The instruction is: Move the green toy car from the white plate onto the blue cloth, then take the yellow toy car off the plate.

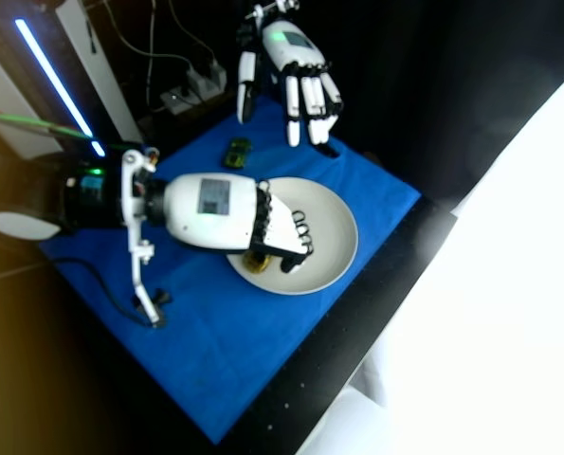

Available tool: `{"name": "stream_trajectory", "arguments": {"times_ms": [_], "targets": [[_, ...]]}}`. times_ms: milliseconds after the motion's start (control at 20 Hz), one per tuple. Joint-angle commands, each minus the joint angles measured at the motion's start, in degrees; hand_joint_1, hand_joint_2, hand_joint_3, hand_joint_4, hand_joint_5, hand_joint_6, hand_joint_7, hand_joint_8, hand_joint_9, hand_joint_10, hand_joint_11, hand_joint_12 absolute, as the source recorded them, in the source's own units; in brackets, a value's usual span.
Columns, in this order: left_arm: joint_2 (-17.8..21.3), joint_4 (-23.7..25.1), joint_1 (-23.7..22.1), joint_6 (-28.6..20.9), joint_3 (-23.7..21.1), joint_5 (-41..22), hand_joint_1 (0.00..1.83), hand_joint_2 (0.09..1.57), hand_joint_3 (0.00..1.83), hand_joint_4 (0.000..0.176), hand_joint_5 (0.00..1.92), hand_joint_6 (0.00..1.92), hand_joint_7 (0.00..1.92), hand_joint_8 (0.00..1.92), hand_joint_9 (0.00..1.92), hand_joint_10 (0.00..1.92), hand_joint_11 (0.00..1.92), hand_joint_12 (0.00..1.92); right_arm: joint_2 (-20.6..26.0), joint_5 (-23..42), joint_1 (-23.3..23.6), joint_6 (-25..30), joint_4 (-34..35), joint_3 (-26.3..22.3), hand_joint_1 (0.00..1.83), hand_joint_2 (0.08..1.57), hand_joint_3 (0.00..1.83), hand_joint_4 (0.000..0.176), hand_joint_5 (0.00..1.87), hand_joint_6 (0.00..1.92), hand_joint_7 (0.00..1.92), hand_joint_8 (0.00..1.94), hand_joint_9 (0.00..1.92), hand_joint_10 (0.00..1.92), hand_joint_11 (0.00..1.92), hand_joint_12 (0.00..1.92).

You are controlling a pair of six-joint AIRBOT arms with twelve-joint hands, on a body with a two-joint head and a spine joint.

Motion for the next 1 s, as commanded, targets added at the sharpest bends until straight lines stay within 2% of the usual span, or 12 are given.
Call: {"name": "stream_trajectory", "arguments": {"times_ms": [0,100,150,200,250,350,400,500,600,700,800,950], "targets": [[-0.1,1.3,-0.5,-0.1,0.1,-7.2,0.65,1.0,0.0,0.126,0.51,0.0,0.37,0.0,0.4,0.01,0.03,1.37,-0.2,6.2,1.2,-0.2,0.0,0.3,1.01,0.97,0.0,0.0,0.74,0.0,0.78,0.05,0.56,0.7,0.28,1.57],[-0.1,1.3,-0.5,-0.1,0.0,-7.3,0.66,1.0,0.0,0.138,0.52,0.0,0.37,0.0,0.39,0.0,0.0,1.4,-0.5,5.6,1.2,-0.2,0.0,0.8,1.02,0.98,0.0,0.0,0.75,0.0,0.79,0.03,0.58,0.62,0.26,1.53],[-0.1,1.3,-0.5,-0.1,0.0,-7.4,0.67,1.0,0.0,0.144,0.51,0.0,0.37,0.0,0.39,0.0,0.0,1.37,-0.7,5.2,1.2,-0.2,0.0,1.0,1.0,0.99,0.0,0.0,0.76,0.01,0.82,0.04,0.55,0.79,0.27,1.61],[-0.1,1.3,-0.5,-0.1,0.0,-7.4,0.68,1.01,0.01,0.138,0.51,0.0,0.36,0.0,0.39,0.0,0.0,1.37,-0.8,4.9,1.2,-0.2,0.0,1.4,1.01,0.99,0.0,0.0,0.77,0.01,0.85,0.05,0.53,0.92,0.29,1.67],[-0.1,1.3,-0.5,-0.1,0.0,-7.4,0.67,1.0,0.0,0.144,0.51,0.0,0.37,0.0,0.39,0.0,0.0,1.37,-0.8,4.8,1.2,-0.2,0.0,1.5,1.03,0.99,0.0,0.0,0.81,0.03,0.88,0.09,0.51,1.11,0.33,1.74],[-0.1,1.3,-0.5,-0.2,0.0,-7.5,0.66,1.0,0.0,0.152,0.51,0.0,0.37,0.0,0.38,0.0,0.0,1.36,-1.0,4.4,1.2,-0.2,0.3,1.9,1.02,0.99,0.0,0.0,0.81,0.03,0.89,0.11,0.51,1.13,0.35,1.72],[-0.1,1.3,-0.5,-0.2,0.0,-7.5,0.66,1.0,0.0,0.153,0.51,0.0,0.36,0.0,0.38,0.0,0.0,1.34,-1.1,4.3,1.2,-0.2,0.3,2.0,1.03,1.0,0.0,0.0,0.84,0.03,0.86,0.25,0.53,1.18,0.38,1.74],[-0.1,1.3,-0.5,-0.3,0.0,-7.6,0.67,1.01,0.0,0.144,0.51,0.0,0.36,0.0,0.38,0.0,0.0,1.33,-1.2,4.1,1.2,-0.2,0.4,2.2,0.99,1.0,0.0,0.0,0.79,0.01,0.8,0.27,0.55,1.04,0.37,1.67],[-0.1,1.3,-0.5,-0.3,0.0,-7.7,0.66,1.02,0.0,0.136,0.5,0.0,0.37,0.0,0.38,0.01,0.0,1.34,-1.2,3.8,1.2,-0.2,0.5,2.4,0.99,1.0,0.0,0.0,0.79,0.01,0.82,0.31,0.57,1.06,0.41,1.7],[-0.1,1.3,-0.5,-0.3,0.0,-7.8,0.65,1.02,0.0,0.152,0.5,0.0,0.37,0.0,0.39,0.01,0.0,1.36,-1.4,3.7,1.2,-0.2,0.6,2.6,0.98,0.99,0.0,0.0,0.79,0.0,0.8,0.25,0.59,0.93,0.41,1.63],[-0.1,1.3,-0.5,-0.4,0.0,-7.8,0.67,1.02,0.0,0.144,0.51,0.0,0.39,0.01,0.4,0.01,0.0,1.37,-1.6,3.5,1.2,-0.2,0.7,2.8,0.98,0.98,0.0,0.0,0.78,0.0,0.79,0.2,0.58,0.88,0.38,1.61],[-0.1,1.3,-0.5,-0.4,0.0,-7.9,0.66,1.02,0.0,0.16,0.5,0.0,0.39,0.0,0.39,0.01,0.0,1.36,-2.1,3.2,1.2,-0.2,0.7,3.1,0.97,1.0,0.0,0.0,0.76,0.0,0.82,0.14,0.62,0.82,0.4,1.59]]}}
